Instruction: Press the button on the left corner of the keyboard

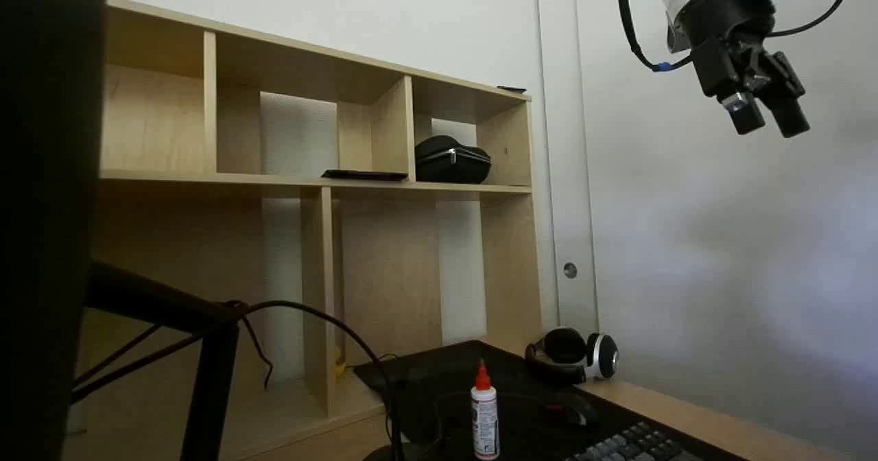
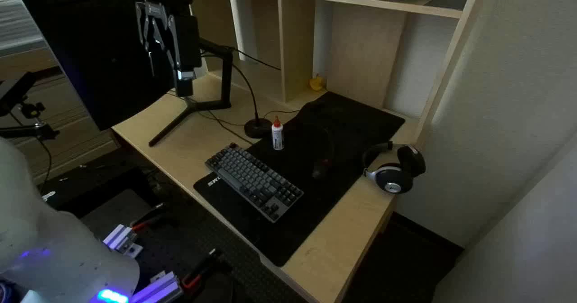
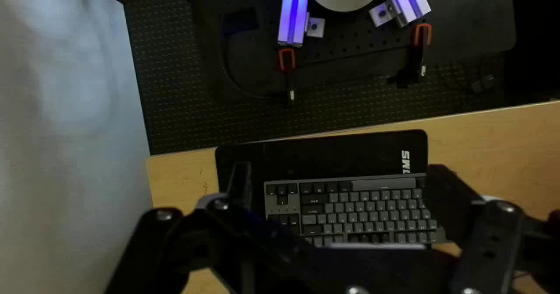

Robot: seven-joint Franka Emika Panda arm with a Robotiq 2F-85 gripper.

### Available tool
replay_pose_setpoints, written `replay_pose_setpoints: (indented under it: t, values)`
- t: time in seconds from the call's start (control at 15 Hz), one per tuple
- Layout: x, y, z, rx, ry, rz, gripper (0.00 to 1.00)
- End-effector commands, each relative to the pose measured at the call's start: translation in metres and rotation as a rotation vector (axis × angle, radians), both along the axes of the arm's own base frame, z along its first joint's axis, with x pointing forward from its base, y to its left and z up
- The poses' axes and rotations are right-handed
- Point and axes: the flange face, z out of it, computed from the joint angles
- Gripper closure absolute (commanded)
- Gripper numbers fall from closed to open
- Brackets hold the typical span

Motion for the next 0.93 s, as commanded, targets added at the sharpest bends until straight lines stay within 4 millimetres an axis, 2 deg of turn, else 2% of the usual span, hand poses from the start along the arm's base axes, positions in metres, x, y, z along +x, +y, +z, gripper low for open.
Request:
replay_pose_setpoints:
  t: [0.0,0.27,0.73,0.87]
  values:
    - [0.0002,0.0000,0.0006,0.000,0.001,0.000,0.00]
    - [-0.0070,0.0009,-0.0003,0.008,0.106,0.003,0.00]
    - [-0.0041,0.0078,-0.0012,0.098,0.035,-0.031,0.00]
    - [-0.0063,0.0094,-0.0028,0.074,0.055,-0.021,0.00]
